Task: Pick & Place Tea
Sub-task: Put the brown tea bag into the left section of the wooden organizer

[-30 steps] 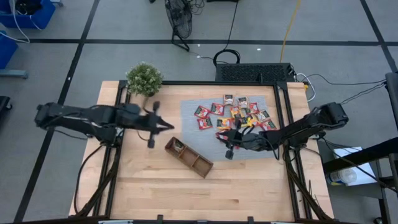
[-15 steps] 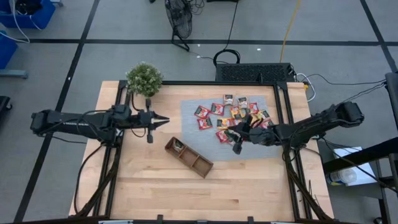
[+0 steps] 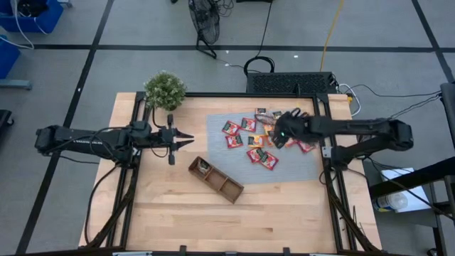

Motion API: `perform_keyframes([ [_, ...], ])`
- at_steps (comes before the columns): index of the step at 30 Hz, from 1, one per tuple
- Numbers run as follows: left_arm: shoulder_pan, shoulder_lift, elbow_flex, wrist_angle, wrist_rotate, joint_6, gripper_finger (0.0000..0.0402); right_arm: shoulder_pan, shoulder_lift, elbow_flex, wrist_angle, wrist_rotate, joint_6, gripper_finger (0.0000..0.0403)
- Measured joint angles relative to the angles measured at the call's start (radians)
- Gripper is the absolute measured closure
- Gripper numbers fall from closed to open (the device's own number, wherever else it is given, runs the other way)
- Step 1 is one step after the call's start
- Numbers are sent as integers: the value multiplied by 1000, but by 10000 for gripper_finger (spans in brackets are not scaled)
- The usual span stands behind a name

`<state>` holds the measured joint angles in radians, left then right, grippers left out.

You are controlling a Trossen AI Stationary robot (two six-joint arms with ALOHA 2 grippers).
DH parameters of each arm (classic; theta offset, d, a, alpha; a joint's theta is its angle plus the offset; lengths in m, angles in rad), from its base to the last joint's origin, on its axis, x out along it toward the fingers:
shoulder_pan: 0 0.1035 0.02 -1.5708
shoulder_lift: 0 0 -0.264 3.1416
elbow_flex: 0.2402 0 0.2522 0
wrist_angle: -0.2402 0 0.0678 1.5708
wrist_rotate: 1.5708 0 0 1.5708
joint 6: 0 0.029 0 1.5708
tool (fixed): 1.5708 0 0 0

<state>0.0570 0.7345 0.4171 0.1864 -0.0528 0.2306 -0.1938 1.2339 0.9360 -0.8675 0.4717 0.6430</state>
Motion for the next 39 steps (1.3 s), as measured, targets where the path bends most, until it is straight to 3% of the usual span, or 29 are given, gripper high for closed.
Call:
perform_keyframes([
  [3, 0, 0, 0, 0, 0, 0, 352, -82, 40, 20, -94, -35, 15, 171],
  [8, 0, 0, 0, -1, 0, 0, 362, -178, 93, -14, -79, -133, -4, 186],
  [16, 0, 0, 0, -1, 0, 1, 365, -238, 158, -93, -56, -137, -4, 186],
  [34, 1, 0, 0, -1, 0, 2, 364, -330, 156, -289, 240, -134, -27, 191],
  [39, 0, 0, 0, -1, 0, 2, 364, -349, 155, -301, 247, -133, -28, 200],
])
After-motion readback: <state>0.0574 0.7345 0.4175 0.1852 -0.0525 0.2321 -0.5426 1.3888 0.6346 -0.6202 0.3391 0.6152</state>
